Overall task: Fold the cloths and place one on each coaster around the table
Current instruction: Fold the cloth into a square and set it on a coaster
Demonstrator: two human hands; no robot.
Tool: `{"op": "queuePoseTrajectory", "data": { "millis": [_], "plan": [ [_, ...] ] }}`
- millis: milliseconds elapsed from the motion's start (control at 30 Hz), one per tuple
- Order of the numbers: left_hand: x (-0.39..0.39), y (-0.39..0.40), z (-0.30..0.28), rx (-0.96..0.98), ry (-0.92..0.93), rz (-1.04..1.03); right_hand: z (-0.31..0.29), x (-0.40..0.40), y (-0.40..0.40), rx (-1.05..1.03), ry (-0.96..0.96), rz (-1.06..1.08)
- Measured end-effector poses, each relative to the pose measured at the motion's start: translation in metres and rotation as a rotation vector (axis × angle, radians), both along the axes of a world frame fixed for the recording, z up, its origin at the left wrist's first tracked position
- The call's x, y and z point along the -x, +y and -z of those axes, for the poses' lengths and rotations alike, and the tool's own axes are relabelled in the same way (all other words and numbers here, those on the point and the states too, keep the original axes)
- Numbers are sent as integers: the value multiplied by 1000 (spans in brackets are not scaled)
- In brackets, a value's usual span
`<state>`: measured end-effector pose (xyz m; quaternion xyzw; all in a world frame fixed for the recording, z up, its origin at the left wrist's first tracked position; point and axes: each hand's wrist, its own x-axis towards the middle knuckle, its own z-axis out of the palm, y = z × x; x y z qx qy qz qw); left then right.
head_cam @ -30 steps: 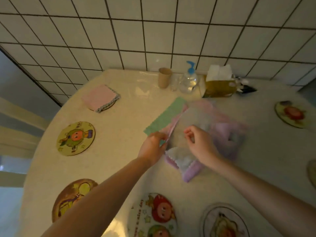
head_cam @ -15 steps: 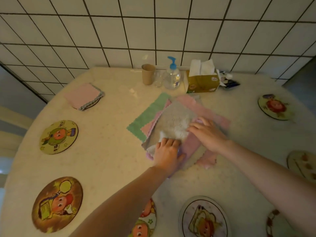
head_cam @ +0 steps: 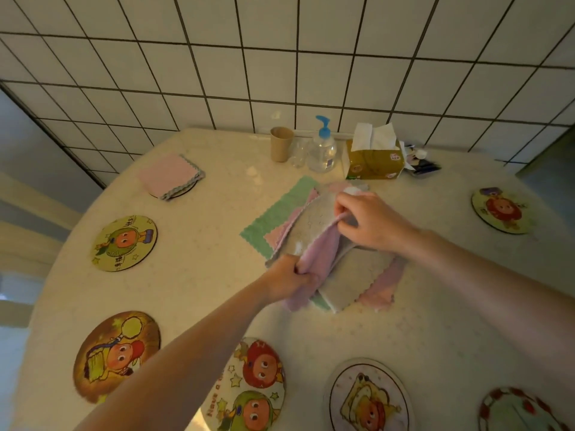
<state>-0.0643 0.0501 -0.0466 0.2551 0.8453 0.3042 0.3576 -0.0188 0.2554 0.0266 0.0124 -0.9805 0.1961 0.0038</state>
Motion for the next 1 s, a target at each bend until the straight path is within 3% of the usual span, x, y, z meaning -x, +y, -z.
{"op": "queuePoseTrajectory", "data": {
  "millis": [133,267,467,633,800,1000],
  "plan": [
    [40,-69,-38,-62,-79,-58,-26,20,-21,118,-9,-38],
    [83,-132,-78,-88,7,-142,-46,48,-56,210,1,-67],
    [137,-201,-124,39,461,-228,-63,92,-117,131,91,-160],
    [137,-249,-148,-25,785,-373,-72,112,-171,49,368,-215],
    [111,-307,-123,-56,940,-240,-45,85,-213,-4,415,-228],
    [43,-359,-30,32,815,58,41,15,-247,-102,169,-344]
  ]
}}
